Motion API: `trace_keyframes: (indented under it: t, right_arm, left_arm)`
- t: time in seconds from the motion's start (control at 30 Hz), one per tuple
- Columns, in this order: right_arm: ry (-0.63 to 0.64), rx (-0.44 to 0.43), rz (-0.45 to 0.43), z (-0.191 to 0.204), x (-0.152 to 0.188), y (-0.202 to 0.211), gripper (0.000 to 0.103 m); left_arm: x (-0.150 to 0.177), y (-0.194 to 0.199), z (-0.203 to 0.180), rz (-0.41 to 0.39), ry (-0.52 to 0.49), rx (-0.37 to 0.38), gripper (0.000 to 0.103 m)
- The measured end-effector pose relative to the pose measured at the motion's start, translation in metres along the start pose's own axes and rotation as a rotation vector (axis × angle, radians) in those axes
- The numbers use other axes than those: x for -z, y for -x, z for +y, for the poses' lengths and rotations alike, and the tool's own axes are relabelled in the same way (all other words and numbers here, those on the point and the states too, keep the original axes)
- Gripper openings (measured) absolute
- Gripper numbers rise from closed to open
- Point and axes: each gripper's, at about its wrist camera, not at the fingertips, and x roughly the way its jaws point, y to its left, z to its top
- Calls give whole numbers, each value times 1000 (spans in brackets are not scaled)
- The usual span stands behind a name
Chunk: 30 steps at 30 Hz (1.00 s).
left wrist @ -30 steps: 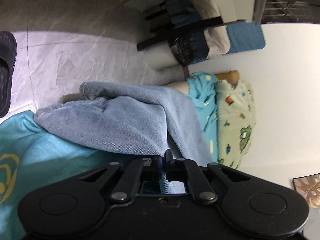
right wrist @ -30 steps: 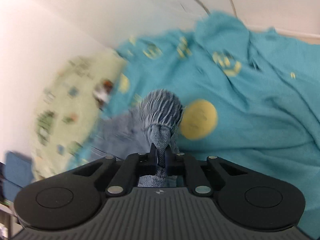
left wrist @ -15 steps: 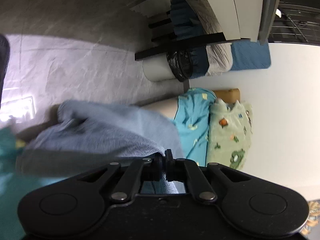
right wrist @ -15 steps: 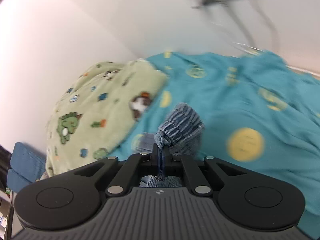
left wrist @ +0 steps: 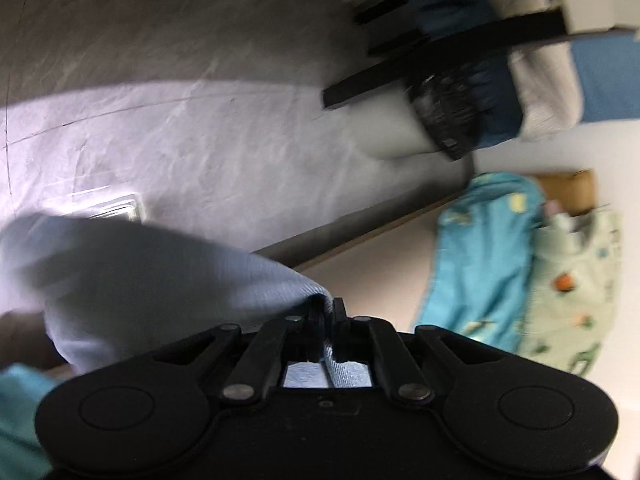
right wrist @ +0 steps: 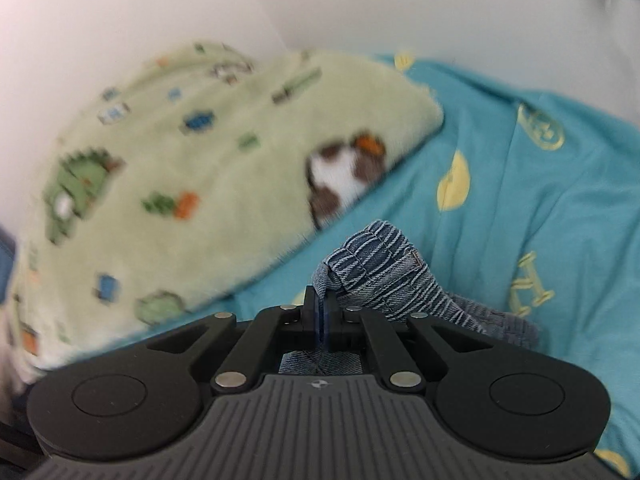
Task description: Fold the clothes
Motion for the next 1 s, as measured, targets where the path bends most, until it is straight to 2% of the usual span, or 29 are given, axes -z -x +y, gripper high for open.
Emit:
trace_keyframes:
  t: [0.1, 0.2, 0.23, 0.27, 0.33, 0.43, 0.53, 0.73, 0.87, 1.0]
  right_arm:
    - [28, -4, 10, -6, 11, -16, 0]
    - [98, -30, 7, -7, 13, -14, 0]
    - [118, -37, 9, -8, 13, -9, 2]
    - [134, -44, 11, -9, 12, -2, 5]
    - [159, -58, 11, -13, 10, 14, 23]
    - [184, -77, 14, -21, 14, 45, 26]
    - [243, -77, 23, -28, 29, 79, 26]
    - [298, -110, 65, -45, 84, 137, 28]
    - [311, -134, 55, -48, 110, 165, 28]
    - [373, -142, 59, -40, 132, 177, 28]
  left_arm:
    - [-4, -19, 2, 26, -32, -1, 3]
    - [-5, -16, 8, 20, -41, 41, 9]
    - [-3, -10, 9, 13, -47, 63, 12]
    - [0, -4, 10, 8, -59, 88, 20]
    - [7, 10, 14, -3, -87, 136, 34]
    - [19, 34, 27, -3, -123, 198, 43]
    - [30, 49, 53, 17, -96, 235, 49]
    - [39, 49, 110, 37, 16, 221, 49]
    - [36, 37, 134, 42, 114, 260, 48]
    - [37, 53, 151, 67, 145, 319, 53]
